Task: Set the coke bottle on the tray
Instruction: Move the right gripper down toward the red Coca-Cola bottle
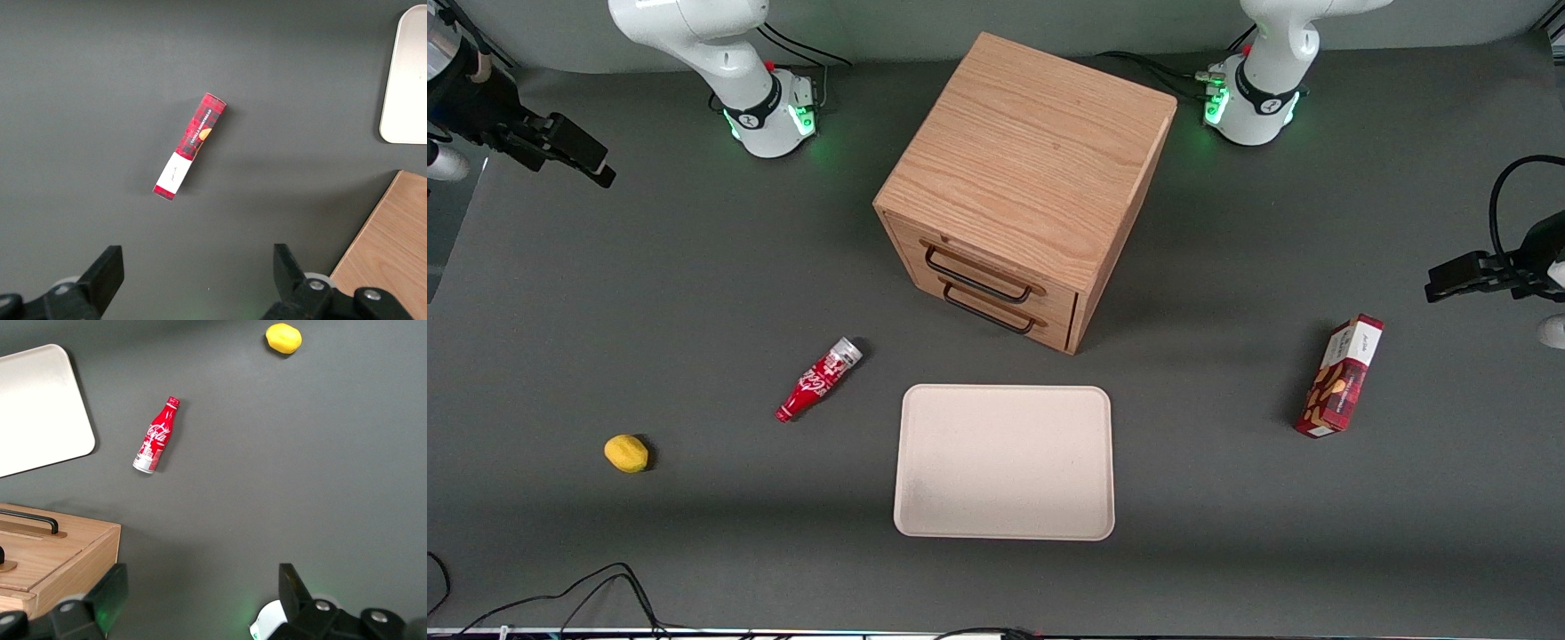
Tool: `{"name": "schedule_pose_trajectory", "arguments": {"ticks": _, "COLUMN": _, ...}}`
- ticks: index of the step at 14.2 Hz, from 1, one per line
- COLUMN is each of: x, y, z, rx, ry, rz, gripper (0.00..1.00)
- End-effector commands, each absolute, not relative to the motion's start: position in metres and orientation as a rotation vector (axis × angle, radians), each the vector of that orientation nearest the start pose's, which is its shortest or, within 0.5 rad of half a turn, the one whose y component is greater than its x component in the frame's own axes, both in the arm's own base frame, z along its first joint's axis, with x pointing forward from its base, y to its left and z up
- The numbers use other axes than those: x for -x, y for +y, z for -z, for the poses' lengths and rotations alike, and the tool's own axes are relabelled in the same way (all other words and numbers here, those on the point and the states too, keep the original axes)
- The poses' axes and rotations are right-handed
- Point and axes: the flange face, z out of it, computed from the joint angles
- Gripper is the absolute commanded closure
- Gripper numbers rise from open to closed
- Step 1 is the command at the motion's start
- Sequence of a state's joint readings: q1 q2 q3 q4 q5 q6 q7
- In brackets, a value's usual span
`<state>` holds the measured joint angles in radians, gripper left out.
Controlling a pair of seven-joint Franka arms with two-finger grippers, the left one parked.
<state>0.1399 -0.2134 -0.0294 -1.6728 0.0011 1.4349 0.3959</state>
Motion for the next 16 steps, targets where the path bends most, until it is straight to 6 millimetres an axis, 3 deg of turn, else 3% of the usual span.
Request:
{"name": "schedule_pose_trajectory", "arguments": {"ticks": 1, "x": -0.470, "y": 0.052, "z": -0.678, "rx": 3.088, "ry": 0.425, "rz": -0.044, "gripper": 0.00}}
{"name": "schedule_pose_trajectory", "arguments": {"ticks": 4, "x": -0.475, "y": 0.051, "z": -0.674, "rx": 3.092, "ry": 0.404, "rz": -0.060, "gripper": 0.00}}
{"name": "schedule_pose_trajectory", "arguments": {"ticks": 7, "x": -0.482, "y": 0.066, "z": -0.667, "rx": 3.095, "ry": 0.392, "rz": -0.081, "gripper": 0.00}}
{"name": "schedule_pose_trajectory", "arguments": {"ticks": 9, "x": -0.506, "y": 0.085, "z": -0.665, "rx": 3.039, "ry": 0.408, "rz": -0.099, "gripper": 0.00}}
{"name": "schedule_pose_trajectory", "arguments": {"ticks": 10, "x": -0.523, "y": 0.096, "z": -0.660, "rx": 3.007, "ry": 0.510, "rz": -0.119, "gripper": 0.00}}
{"name": "schedule_pose_trajectory", "arguments": {"ticks": 11, "x": -0.540, "y": 0.105, "z": -0.646, "rx": 2.977, "ry": 0.632, "rz": -0.163, "gripper": 0.00}}
{"name": "schedule_pose_trajectory", "arguments": {"ticks": 13, "x": -0.568, "y": 0.139, "z": -0.598, "rx": 2.914, "ry": 0.864, "rz": -0.260, "gripper": 0.00}}
{"name": "schedule_pose_trajectory", "arguments": {"ticks": 16, "x": -0.605, "y": 0.170, "z": -0.496, "rx": 2.855, "ry": 1.190, "rz": -0.392, "gripper": 0.00}}
